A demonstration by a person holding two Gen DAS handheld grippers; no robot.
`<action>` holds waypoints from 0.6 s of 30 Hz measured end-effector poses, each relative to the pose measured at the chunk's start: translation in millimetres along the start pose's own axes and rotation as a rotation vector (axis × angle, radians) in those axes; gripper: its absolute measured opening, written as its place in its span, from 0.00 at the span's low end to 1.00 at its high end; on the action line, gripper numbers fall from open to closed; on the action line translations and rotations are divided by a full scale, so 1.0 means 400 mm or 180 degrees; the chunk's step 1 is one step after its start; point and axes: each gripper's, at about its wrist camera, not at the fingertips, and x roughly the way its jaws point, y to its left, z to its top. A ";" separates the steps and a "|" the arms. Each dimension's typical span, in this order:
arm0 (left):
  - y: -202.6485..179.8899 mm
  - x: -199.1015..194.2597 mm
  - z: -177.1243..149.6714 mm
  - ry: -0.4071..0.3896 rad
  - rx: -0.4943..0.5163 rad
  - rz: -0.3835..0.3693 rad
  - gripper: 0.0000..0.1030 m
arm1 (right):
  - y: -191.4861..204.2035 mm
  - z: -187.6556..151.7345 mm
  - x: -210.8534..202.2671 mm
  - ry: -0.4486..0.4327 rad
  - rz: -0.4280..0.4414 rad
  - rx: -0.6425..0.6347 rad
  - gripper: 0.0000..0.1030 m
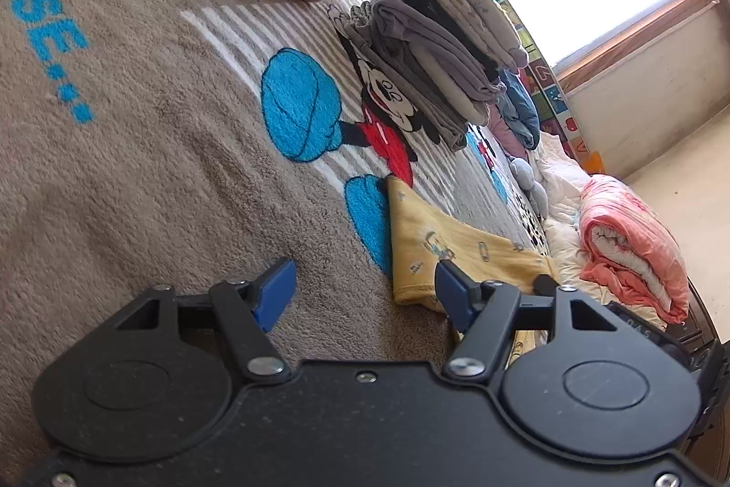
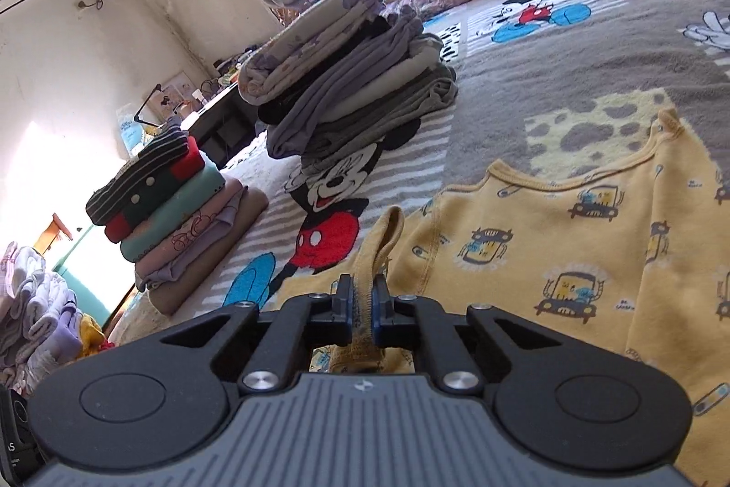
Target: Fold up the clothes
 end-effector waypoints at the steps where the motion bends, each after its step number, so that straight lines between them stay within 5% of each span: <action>1: -0.005 0.000 -0.002 0.0000 0.0029 -0.0010 0.65 | -0.004 0.013 -0.016 -0.0042 0.0001 -0.0005 0.09; 8: -0.051 0.005 -0.031 0.0073 0.0303 -0.0094 0.65 | -0.039 0.099 -0.119 -0.0245 -0.0068 -0.0055 0.09; 18: -0.157 0.030 -0.110 0.0221 0.1288 -0.0056 0.64 | -0.128 0.176 -0.260 -0.0518 -0.0243 -0.0017 0.09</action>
